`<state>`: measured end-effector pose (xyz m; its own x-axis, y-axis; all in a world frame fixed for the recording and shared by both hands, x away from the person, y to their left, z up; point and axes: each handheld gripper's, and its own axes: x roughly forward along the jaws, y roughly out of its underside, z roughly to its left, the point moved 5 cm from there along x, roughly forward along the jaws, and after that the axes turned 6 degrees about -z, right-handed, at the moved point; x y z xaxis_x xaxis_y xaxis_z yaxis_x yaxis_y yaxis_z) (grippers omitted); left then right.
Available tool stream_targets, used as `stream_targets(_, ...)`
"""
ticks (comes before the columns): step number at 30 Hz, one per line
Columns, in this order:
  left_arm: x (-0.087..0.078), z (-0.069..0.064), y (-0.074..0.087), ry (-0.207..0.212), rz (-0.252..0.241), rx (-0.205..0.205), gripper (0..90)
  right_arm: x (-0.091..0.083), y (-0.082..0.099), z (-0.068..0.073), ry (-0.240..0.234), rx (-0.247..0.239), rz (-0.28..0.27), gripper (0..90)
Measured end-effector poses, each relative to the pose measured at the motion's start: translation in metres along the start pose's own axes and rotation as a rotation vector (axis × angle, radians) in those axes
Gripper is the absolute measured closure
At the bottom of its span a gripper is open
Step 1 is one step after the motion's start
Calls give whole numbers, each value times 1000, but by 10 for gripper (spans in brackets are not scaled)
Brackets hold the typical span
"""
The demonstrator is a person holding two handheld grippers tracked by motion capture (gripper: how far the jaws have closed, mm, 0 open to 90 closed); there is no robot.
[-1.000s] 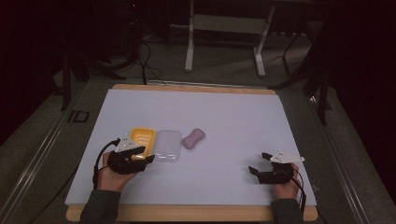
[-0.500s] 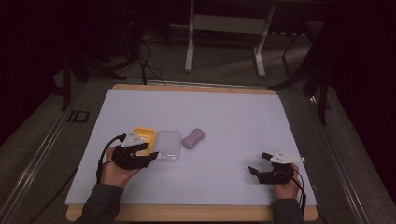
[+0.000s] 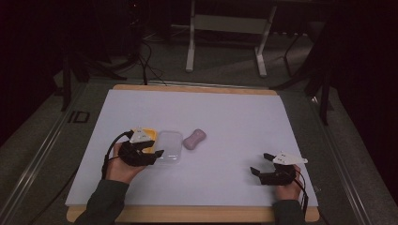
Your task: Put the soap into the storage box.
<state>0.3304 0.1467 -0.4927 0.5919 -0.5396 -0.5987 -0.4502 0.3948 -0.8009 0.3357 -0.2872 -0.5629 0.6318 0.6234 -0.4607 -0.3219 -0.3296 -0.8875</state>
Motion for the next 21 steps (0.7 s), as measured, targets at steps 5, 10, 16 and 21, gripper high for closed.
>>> stream_targets(5, 3, -1, -4, 7, 3, 9, 473, 0, 0, 0, -1, -2, 0, 157)
stream_targets(10, 5, -2, -8, 10, 3, 11, 473, 0, 0, 0, -1, -1, -3, 157)
stream_targets(16, 10, -3, -12, 15, 14, 18, 473, 0, 0, 0, -2, -2, -3, 157)
stream_targets(21, 13, -3, -15, 20, 18, 24, 473, 0, 0, 0, -2, -2, -3, 157)
